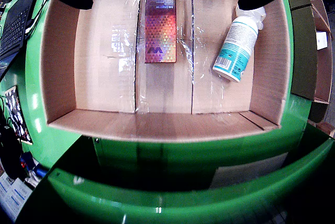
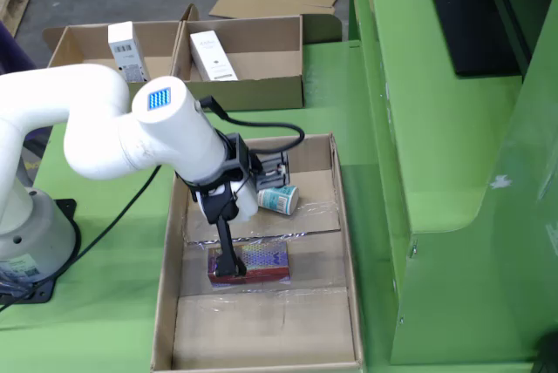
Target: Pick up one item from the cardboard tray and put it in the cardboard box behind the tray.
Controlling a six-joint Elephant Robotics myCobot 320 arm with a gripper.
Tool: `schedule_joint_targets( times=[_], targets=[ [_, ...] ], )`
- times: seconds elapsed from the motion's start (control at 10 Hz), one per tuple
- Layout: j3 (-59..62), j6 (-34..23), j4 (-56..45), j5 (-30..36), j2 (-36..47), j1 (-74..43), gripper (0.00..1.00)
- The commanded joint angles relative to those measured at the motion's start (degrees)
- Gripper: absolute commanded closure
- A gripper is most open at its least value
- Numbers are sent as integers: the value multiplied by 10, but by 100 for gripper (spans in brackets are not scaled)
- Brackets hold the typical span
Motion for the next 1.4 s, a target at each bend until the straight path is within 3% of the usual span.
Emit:
schedule_joint_targets(
  times=[0.0,1.3],
  targets=[
    [-47,2,70,1,15,3,0],
    [74,17,139,-2,-191,12,0]
  ],
)
